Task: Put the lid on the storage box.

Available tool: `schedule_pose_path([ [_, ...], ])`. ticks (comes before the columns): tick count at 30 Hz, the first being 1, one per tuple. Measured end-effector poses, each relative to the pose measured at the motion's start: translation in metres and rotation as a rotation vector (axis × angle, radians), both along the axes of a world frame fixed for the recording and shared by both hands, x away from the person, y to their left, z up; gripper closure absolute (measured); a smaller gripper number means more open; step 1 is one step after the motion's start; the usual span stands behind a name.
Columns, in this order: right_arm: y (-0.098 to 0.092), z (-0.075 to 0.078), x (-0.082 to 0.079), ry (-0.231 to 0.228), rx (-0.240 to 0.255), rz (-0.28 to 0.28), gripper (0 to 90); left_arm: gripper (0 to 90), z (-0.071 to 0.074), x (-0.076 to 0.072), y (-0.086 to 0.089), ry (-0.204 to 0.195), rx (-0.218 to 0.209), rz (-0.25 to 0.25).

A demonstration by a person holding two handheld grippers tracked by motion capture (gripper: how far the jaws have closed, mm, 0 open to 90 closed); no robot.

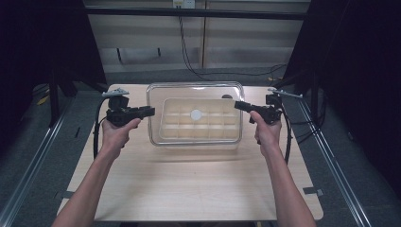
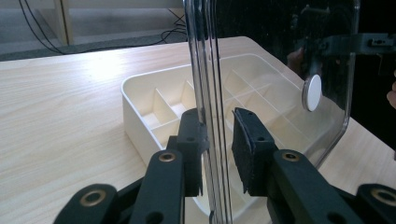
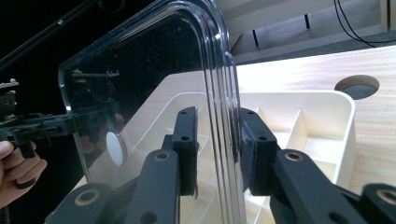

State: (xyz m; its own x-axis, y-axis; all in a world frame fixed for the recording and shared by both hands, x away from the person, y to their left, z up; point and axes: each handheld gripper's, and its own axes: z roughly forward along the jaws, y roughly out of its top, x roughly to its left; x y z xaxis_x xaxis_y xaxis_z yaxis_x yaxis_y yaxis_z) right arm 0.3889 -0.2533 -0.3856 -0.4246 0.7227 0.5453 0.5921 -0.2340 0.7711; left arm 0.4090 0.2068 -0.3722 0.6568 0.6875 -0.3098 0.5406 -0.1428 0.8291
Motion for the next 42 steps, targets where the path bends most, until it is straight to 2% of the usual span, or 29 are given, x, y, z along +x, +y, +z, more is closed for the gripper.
schedule_pose_path([
  [9, 0.000, 0.000, 0.011, 0.024, -0.004, -0.014, 71.0, 73.1, 0.000, 0.013, -0.003, 0.015, 0.015, 0.013],
  [13, 0.000, 0.000, 0.014, 0.024, -0.001, -0.015, 71.0, 73.3, 0.001, 0.015, -0.004, 0.022, 0.007, 0.018],
  [14, 0.000, 0.000, 0.014, 0.025, 0.000, -0.018, 70.9, 73.2, 0.002, 0.015, -0.005, 0.019, 0.015, 0.013],
  [27, -0.013, -0.004, 0.020, 0.046, 0.012, -0.044, 71.1, 72.6, 0.001, 0.028, -0.019, 0.029, 0.028, 0.008],
  [31, -0.014, -0.003, 0.024, 0.045, 0.000, -0.048, 71.1, 72.2, 0.000, 0.031, -0.021, 0.037, 0.019, 0.019],
  [34, -0.014, -0.002, 0.027, 0.052, -0.008, -0.050, 70.8, 72.2, 0.001, 0.033, -0.021, 0.028, 0.032, 0.026],
  [37, -0.011, -0.005, 0.029, 0.059, -0.040, -0.053, 69.8, 72.9, 0.002, 0.035, -0.021, 0.035, 0.028, 0.032],
  [42, -0.012, -0.010, 0.028, 0.072, -0.027, -0.050, 69.7, 73.3, 0.003, 0.033, -0.021, 0.034, 0.031, 0.025],
])
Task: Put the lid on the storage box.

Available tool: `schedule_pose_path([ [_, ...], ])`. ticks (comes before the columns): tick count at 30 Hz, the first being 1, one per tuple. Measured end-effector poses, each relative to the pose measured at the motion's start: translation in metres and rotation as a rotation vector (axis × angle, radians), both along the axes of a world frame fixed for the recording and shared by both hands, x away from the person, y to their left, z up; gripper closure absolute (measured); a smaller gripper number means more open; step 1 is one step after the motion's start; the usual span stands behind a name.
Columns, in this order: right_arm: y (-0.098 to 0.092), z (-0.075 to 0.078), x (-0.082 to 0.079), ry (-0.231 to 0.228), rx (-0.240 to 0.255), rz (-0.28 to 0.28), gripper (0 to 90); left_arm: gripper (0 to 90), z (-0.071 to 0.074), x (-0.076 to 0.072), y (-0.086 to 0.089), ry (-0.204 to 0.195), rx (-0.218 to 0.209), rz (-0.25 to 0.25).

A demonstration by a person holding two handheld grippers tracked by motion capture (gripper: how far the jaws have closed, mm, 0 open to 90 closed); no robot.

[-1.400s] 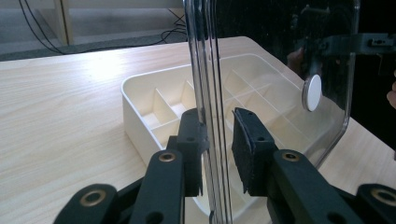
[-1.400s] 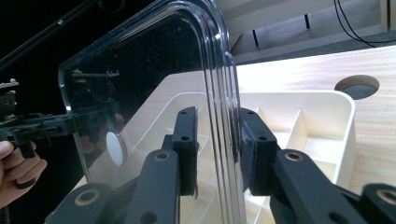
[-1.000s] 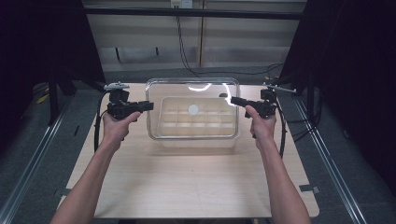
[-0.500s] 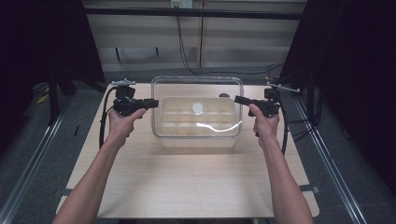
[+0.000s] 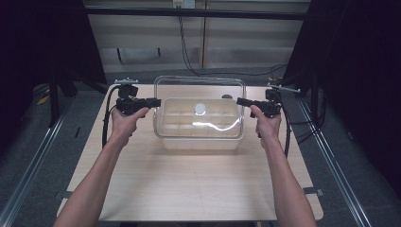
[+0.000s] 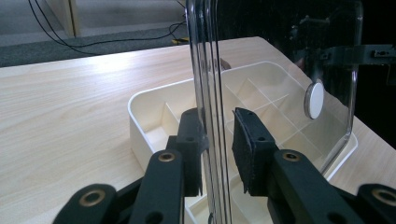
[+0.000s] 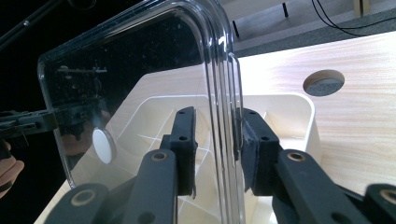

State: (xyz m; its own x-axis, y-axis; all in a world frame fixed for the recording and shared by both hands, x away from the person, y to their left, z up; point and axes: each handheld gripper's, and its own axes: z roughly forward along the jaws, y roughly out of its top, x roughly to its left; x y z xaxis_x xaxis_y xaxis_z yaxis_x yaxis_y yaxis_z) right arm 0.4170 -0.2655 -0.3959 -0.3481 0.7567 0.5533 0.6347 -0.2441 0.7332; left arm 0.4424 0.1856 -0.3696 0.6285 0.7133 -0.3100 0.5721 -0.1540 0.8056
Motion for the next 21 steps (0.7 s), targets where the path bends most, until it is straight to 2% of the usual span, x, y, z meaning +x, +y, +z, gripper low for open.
schedule_pose_path([
  [5, -0.001, -0.001, 0.001, 0.016, -0.015, -0.004, 69.5, 73.4, -0.003, 0.005, -0.002, 0.020, -0.001, -0.006],
  [10, -0.002, -0.008, 0.007, 0.046, -0.022, -0.020, 69.0, 72.6, -0.009, 0.014, -0.006, 0.042, -0.001, 0.021],
  [16, 0.003, -0.011, 0.016, 0.073, -0.053, -0.041, 66.8, 72.0, -0.013, 0.021, -0.005, 0.060, 0.004, 0.030],
  [21, 0.005, -0.011, 0.018, 0.076, -0.052, -0.046, 66.6, 70.3, -0.021, 0.024, -0.004, 0.085, 0.008, 0.048],
])
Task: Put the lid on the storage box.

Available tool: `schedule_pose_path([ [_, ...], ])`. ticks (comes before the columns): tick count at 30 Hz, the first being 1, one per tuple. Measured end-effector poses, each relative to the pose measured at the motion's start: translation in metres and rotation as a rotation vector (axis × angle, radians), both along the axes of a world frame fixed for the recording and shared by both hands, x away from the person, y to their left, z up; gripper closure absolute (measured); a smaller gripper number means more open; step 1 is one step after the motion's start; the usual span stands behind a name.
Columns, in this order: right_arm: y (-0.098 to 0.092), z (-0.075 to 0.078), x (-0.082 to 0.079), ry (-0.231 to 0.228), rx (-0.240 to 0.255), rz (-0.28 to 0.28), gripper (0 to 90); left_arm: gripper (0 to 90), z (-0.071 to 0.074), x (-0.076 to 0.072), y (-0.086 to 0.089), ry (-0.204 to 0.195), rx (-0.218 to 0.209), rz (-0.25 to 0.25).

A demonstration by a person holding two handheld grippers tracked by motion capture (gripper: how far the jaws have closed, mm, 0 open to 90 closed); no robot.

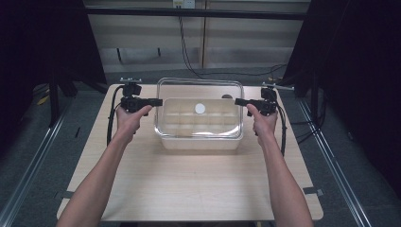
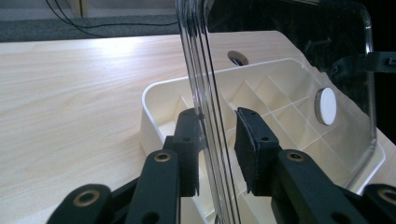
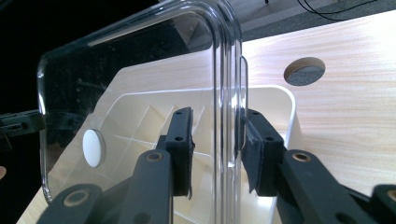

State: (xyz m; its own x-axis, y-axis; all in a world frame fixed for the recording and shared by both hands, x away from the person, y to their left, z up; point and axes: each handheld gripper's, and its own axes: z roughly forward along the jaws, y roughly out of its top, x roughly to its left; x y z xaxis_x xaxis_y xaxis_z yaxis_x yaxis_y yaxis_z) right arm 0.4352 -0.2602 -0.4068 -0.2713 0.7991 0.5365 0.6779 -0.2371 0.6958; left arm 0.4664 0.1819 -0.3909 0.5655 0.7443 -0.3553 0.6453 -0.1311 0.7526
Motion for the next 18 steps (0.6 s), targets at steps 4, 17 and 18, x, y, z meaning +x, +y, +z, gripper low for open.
schedule_pose_path([
  [4, 0.002, 0.000, -0.001, 0.009, -0.017, -0.007, 66.7, 70.1, 0.000, -0.001, -0.001, -0.005, 0.006, 0.003],
  [17, 0.010, 0.009, 0.003, 0.003, -0.086, 0.007, 66.8, 68.2, -0.016, 0.002, 0.005, 0.051, -0.019, 0.028],
  [18, 0.009, 0.007, 0.003, 0.011, -0.100, -0.002, 66.5, 67.9, -0.016, 0.002, 0.003, 0.052, -0.004, 0.018],
])
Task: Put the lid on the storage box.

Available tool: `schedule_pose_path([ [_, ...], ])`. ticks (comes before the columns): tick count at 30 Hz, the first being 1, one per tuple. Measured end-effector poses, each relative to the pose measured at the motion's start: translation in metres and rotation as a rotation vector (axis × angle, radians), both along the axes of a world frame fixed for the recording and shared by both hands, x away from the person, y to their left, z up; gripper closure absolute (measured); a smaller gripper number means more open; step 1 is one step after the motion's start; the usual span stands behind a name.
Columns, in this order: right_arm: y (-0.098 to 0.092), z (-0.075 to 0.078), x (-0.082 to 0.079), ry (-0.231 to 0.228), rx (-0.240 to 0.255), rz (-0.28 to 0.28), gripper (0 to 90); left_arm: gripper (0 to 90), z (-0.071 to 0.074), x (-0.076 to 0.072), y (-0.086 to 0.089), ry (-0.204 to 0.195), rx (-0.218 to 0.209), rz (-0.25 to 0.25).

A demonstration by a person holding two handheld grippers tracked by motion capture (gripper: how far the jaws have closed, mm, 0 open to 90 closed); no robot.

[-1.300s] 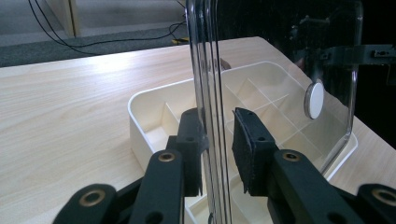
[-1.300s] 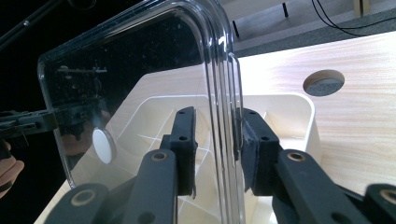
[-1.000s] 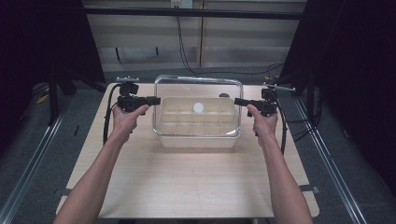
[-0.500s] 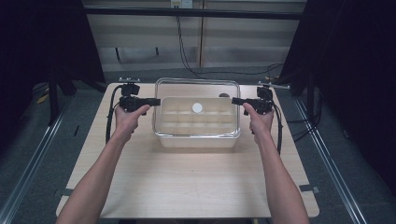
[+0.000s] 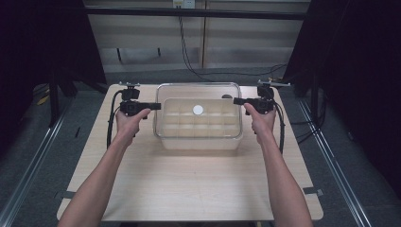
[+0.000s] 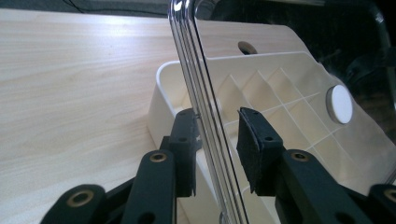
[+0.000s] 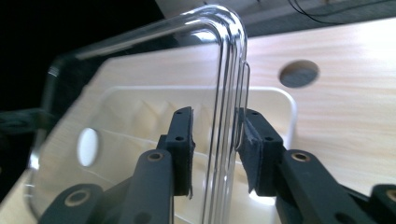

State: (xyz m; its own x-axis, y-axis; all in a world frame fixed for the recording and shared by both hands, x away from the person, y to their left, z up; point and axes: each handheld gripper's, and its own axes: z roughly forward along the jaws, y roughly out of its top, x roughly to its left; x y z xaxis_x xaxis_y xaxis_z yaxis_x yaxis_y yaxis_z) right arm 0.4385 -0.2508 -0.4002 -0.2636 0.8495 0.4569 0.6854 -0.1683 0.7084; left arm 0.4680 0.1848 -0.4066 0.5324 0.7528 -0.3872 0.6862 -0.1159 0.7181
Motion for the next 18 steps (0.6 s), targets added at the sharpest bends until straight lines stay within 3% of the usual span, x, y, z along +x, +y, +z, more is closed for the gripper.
schedule_pose_path([
  [7, -0.006, -0.012, -0.001, 0.020, 0.031, -0.017, 66.0, 67.5, -0.002, 0.002, -0.005, 0.011, 0.002, -0.006],
  [18, -0.011, -0.024, 0.006, 0.036, 0.017, -0.043, 63.3, 66.0, -0.008, 0.007, -0.013, 0.029, 0.019, -0.006],
])
